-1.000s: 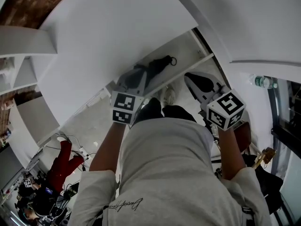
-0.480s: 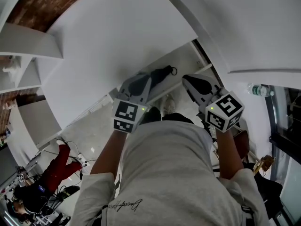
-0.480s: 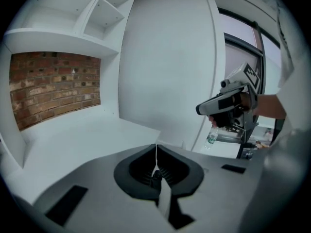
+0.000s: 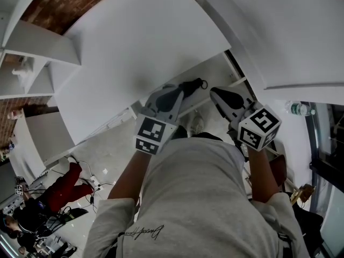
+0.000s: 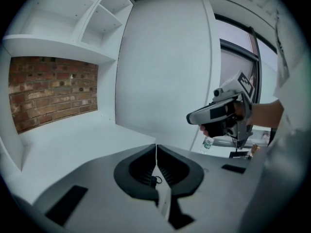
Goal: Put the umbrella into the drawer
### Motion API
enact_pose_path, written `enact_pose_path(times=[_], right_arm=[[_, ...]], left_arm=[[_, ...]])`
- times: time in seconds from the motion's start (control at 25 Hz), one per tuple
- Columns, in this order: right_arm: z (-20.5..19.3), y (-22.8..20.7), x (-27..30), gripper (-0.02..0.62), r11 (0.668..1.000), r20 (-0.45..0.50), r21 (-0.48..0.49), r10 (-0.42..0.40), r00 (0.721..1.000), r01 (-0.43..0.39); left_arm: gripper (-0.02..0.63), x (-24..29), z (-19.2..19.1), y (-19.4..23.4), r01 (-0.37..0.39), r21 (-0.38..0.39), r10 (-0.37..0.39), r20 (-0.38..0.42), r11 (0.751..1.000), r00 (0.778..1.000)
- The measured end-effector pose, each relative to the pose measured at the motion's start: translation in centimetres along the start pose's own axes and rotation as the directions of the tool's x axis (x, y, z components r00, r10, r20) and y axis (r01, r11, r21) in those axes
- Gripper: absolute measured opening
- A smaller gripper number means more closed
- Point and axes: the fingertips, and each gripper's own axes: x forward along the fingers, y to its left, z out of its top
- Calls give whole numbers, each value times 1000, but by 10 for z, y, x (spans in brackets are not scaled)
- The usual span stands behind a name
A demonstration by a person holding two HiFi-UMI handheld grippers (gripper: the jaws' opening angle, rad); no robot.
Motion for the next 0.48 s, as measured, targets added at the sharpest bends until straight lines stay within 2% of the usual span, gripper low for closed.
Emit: enact_pose_path(times=[0.48], right_arm=[[-6,26,8,28,998,-21,-29,56,998,-56]], left_arm=[[20,-30,-13,1,-50,-39,49,-4,998,999]])
